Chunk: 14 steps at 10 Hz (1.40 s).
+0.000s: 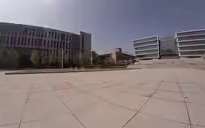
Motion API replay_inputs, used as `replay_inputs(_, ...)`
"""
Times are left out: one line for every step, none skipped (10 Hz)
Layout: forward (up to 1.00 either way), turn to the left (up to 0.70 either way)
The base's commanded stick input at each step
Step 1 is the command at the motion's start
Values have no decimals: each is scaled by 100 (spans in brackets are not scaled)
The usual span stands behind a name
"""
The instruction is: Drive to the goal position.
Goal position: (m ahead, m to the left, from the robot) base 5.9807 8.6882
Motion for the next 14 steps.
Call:
replay_inputs(64, 0)
replay_inputs(70, 0)
replay_inputs(70, 0)
replay_inputs(67, 0)
replay_inputs(38, 0)
replay_inputs(8, 0)
replay_inputs(5, 0)
replay_inputs(5, 0)
replay_inputs(5, 0)
replay_inputs(4, 0)
replay_inputs(4, 0)
replay_inputs(9, 0)
replay_inputs(39, 0)
replay_inputs(70, 0)
